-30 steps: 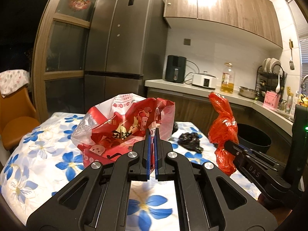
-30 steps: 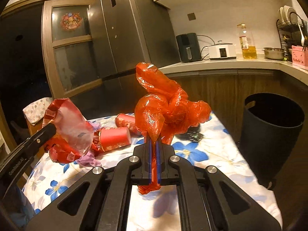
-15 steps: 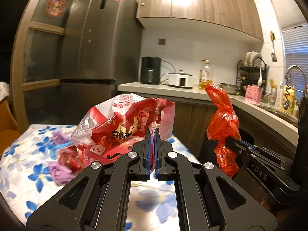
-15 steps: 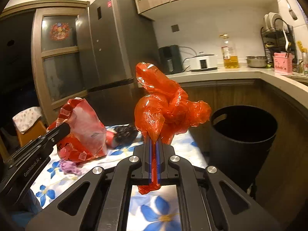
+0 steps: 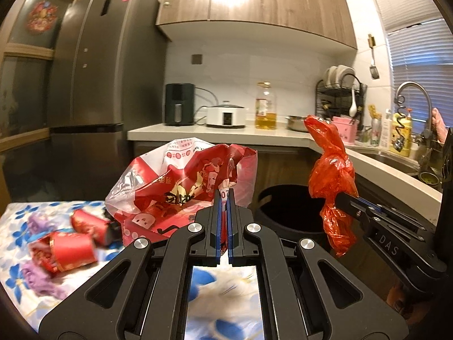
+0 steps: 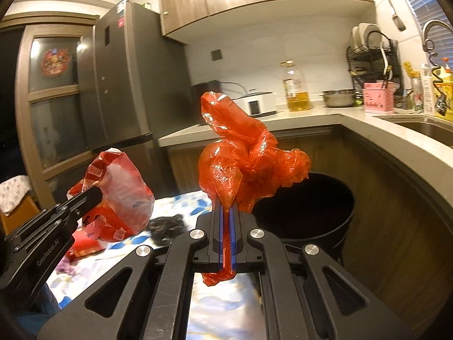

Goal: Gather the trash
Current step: 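Lift and carry both held bags over the black trash bin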

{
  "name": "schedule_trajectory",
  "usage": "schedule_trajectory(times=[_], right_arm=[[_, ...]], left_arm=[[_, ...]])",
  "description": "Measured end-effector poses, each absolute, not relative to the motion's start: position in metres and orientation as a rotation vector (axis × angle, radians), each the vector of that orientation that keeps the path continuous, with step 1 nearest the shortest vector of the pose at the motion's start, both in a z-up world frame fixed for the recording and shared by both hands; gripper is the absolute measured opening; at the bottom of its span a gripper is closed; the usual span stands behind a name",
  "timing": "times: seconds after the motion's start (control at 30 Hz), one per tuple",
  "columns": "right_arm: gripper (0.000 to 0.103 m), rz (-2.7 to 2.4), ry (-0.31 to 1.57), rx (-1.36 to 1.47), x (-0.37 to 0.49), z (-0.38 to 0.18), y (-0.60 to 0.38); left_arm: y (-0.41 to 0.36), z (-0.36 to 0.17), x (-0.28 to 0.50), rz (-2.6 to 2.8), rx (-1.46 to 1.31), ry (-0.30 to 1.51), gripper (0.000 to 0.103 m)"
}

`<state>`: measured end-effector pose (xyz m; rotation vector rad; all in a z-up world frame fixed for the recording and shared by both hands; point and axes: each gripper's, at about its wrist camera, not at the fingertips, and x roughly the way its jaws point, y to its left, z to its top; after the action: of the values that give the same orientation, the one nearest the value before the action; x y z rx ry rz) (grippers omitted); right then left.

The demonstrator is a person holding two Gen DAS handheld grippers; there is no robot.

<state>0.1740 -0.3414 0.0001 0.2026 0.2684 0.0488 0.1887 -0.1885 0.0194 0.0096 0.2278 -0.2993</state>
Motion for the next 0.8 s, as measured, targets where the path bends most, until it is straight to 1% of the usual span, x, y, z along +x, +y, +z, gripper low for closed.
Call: schedule_trajectory(times=[0.5,0.8], right_arm=[[0.004,-0.049,0.235,0.232,0.202,0.001,-0.407],[0.004,-0.074,0.237,0.218,0.219,-0.002,-0.423]], left_arm=[[-0.287,0.024,0.248,-0.472,0.041,0.189,0.002],[-0.315,0.013,0.276,-0.528,0.021,0.199,0.002]])
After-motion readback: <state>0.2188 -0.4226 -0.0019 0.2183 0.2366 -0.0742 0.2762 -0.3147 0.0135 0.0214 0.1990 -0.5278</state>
